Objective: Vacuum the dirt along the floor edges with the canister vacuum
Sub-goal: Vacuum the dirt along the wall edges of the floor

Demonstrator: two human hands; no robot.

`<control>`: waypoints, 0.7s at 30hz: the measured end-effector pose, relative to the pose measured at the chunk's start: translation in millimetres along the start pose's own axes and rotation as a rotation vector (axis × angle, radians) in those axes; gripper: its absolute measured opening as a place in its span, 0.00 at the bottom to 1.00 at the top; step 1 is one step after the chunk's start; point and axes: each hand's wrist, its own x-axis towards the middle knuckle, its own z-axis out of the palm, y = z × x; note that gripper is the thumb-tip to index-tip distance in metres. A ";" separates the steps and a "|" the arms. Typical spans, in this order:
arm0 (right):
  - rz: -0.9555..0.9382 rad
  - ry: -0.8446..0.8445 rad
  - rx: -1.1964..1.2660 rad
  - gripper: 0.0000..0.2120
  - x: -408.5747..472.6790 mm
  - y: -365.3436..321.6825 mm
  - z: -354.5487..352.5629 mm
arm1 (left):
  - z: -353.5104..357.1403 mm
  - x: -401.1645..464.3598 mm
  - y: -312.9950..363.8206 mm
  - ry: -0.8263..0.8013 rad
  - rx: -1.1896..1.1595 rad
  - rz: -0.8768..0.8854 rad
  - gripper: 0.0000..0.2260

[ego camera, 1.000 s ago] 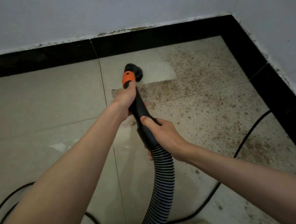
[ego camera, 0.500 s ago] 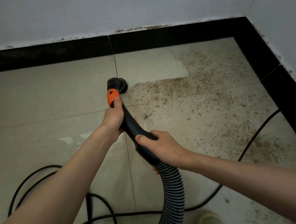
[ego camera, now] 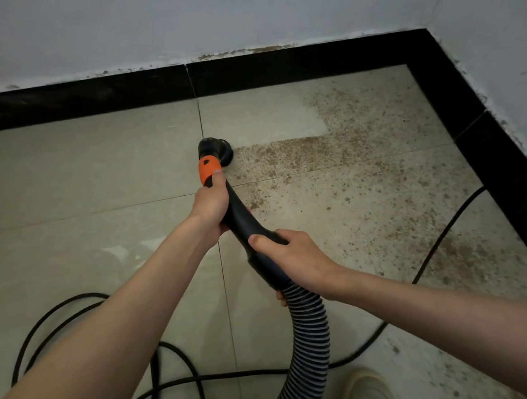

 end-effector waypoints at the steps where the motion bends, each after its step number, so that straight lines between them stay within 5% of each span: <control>1: 0.004 0.006 0.004 0.16 -1.1 -0.2 -1.2 | 2.9 -0.1 0.9 -0.012 0.012 -0.002 0.19; 21: 0.006 0.262 0.115 0.15 -13.1 16.6 -35.1 | 79.3 0.2 4.9 -0.243 0.135 -0.009 0.21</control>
